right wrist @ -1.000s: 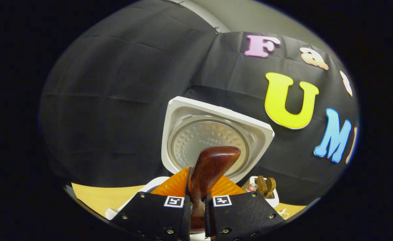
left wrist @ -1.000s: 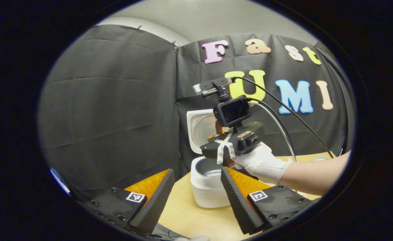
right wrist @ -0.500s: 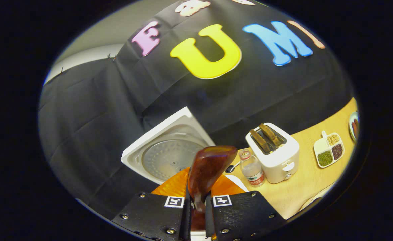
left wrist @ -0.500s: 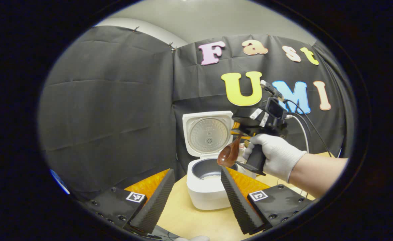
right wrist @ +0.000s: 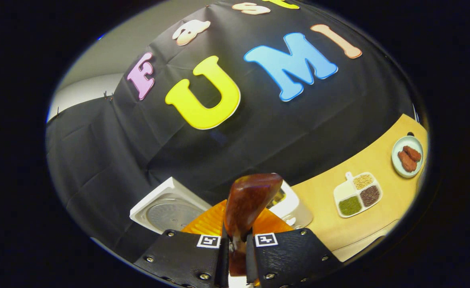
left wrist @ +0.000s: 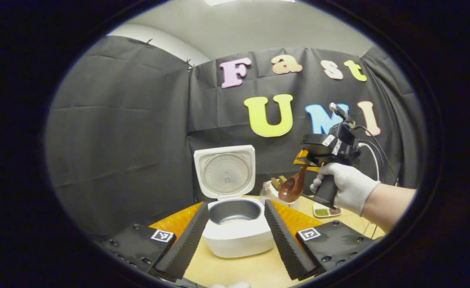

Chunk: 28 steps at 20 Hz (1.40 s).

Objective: Close the left gripper, press the button to open the rice cooker; take a wooden spoon from the chopstick holder with the right hand, scoop a spoonful of rice and pour it into the rice cooker, then put the wooden spoon back into the chopstick holder.

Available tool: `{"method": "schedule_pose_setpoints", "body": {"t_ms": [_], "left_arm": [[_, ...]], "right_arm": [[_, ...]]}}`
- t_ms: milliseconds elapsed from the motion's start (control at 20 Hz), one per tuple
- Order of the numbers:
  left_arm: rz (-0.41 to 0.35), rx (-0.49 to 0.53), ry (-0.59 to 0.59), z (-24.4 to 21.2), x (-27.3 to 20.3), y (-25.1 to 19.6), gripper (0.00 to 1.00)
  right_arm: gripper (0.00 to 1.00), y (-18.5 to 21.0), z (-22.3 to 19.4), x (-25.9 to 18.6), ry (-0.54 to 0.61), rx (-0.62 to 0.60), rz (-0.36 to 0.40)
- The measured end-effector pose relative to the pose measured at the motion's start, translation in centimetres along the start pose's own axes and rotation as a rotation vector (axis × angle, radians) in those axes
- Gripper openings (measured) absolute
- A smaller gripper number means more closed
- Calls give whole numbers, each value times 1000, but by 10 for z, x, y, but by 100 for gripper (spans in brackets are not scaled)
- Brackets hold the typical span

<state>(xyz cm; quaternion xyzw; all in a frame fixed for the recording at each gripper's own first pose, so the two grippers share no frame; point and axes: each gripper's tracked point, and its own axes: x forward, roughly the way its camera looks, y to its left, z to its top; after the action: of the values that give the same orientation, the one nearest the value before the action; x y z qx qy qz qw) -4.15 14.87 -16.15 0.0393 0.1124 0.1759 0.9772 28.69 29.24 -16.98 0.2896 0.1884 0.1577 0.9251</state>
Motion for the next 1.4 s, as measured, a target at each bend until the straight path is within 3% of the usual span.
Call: {"method": "schedule_pose_setpoints", "body": {"t_ms": [250,500,700,900,1400], "left_arm": [[-89,-7,-39,17,-4,-45,96],[-149,-5,-60,32,-7,-83,96],[-179,10,-66,41,-5,-112,95],[-197,17,-61,47,-1,-138,96],[-188,68,-65,57,3,-170,96]], "right_arm": [[17,-118,64,-47,-95,16,-147],[17,-254,131,-115,-202,11,-344],[17,-336,153,-159,-239,27,-469],[17,-387,154,-186,-239,50,-532],[17,-448,106,-179,-162,90,-581]]}}
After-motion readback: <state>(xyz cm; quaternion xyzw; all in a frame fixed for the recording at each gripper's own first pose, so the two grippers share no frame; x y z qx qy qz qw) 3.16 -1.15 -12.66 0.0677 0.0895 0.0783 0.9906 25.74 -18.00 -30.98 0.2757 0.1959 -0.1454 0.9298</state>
